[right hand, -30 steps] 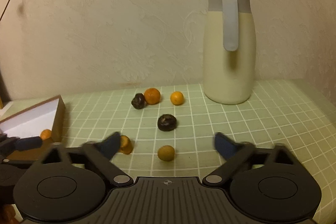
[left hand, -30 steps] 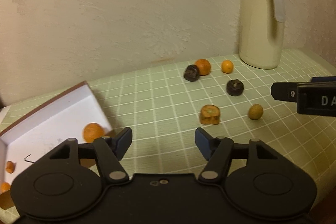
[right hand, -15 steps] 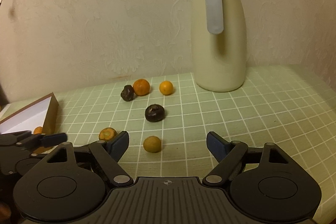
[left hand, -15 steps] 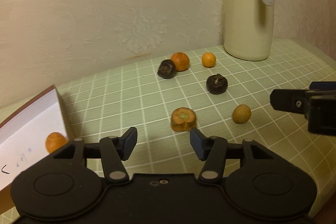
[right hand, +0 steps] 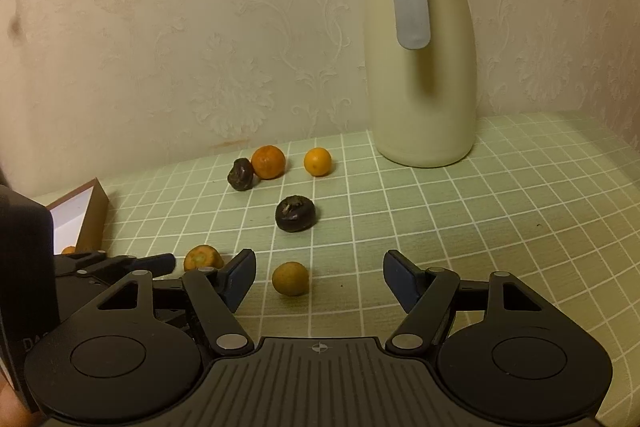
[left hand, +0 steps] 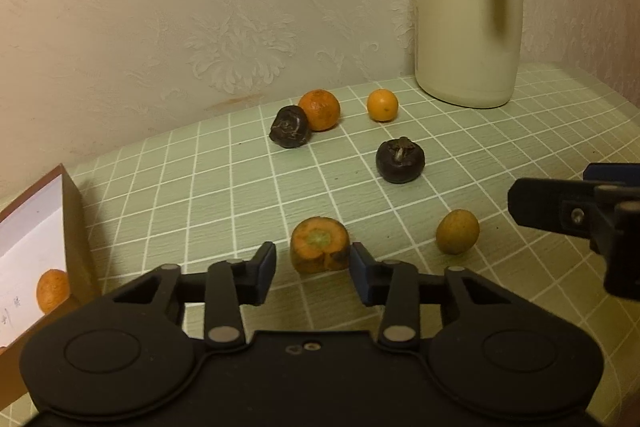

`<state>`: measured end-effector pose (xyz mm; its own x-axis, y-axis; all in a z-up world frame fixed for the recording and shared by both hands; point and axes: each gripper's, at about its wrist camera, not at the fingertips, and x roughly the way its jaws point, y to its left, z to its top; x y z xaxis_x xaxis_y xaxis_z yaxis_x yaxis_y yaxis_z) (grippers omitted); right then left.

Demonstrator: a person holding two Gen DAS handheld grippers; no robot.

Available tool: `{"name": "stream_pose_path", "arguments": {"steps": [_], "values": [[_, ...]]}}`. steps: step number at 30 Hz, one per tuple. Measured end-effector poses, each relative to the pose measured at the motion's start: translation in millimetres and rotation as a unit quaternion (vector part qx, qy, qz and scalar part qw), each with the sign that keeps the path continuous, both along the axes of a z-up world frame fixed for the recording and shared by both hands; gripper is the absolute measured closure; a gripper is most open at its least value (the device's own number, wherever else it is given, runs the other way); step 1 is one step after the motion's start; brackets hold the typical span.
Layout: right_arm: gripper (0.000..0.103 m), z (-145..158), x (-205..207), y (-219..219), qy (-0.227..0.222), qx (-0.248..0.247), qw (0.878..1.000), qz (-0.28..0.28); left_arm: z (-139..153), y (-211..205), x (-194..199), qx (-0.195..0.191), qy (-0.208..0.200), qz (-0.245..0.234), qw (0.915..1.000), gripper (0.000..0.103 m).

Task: Organize fruits
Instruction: 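Grasp a carrot slice with the left tool while the right tool grasps a kumquat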

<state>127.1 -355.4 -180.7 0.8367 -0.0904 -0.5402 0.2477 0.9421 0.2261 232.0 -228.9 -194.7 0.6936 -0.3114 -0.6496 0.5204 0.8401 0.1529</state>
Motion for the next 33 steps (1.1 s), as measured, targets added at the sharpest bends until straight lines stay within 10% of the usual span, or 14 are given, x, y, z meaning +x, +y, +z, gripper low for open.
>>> {"name": "stream_pose_path", "arguments": {"steps": [33], "values": [[0.06, -34.0, 52.4, 22.3, 0.052, 0.021, 0.998, 0.006, 9.1, 70.4, -2.6, -0.019, -0.01, 0.067, 0.9975, 0.08]]}}
